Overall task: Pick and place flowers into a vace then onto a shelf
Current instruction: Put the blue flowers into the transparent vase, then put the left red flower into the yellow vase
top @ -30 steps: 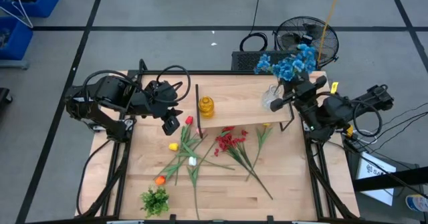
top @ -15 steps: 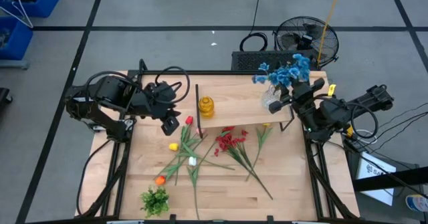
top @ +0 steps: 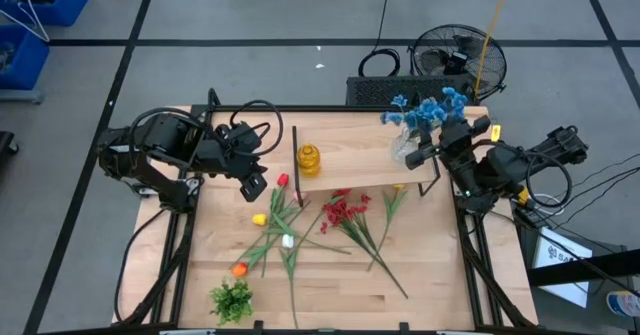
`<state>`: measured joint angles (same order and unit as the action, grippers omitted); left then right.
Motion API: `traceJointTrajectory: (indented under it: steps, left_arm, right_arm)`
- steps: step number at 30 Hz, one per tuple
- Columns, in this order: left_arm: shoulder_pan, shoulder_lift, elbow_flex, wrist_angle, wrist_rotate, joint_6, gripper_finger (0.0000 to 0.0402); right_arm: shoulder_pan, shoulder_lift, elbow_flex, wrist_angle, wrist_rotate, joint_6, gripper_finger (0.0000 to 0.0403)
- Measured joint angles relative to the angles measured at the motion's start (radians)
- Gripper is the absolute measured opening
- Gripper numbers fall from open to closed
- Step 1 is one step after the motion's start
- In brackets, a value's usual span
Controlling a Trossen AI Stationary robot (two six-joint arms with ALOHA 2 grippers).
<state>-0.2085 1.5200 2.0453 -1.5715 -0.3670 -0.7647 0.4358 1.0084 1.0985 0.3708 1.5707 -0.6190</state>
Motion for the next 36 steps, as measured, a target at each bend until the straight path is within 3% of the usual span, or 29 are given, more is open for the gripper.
traceJointTrajectory:
  steps: [9,15,23,29,33,36]
  left_arm:
    - [0.0,0.0,0.0,0.001,-0.001,0.028,0.0161]
    - [0.0,0.0,0.0,0.001,-0.001,0.028,0.0161]
    - [0.0,0.0,0.0,0.001,-0.001,0.014,0.0161]
    - [-0.019,-0.001,-0.014,0.002,0.024,-0.131,0.0161]
    - [-0.069,-0.02,-0.11,0.003,0.062,-0.215,0.0161]
    - [-0.11,-0.062,-0.245,0.002,0.08,-0.327,0.0161]
  right_arm:
    - [0.0,0.0,0.0,0.379,-0.001,-0.335,0.021]
    - [0.0,-0.008,0.0,0.415,-0.012,-0.366,0.021]
    - [0.0,-0.018,0.018,0.481,-0.338,-0.368,0.021]
    - [0.036,-0.02,0.062,0.493,-0.608,-0.37,0.021]
    - [0.117,-0.021,0.102,0.477,-0.713,-0.37,0.021]
    - [0.208,-0.017,0.164,0.353,-0.734,-0.35,0.021]
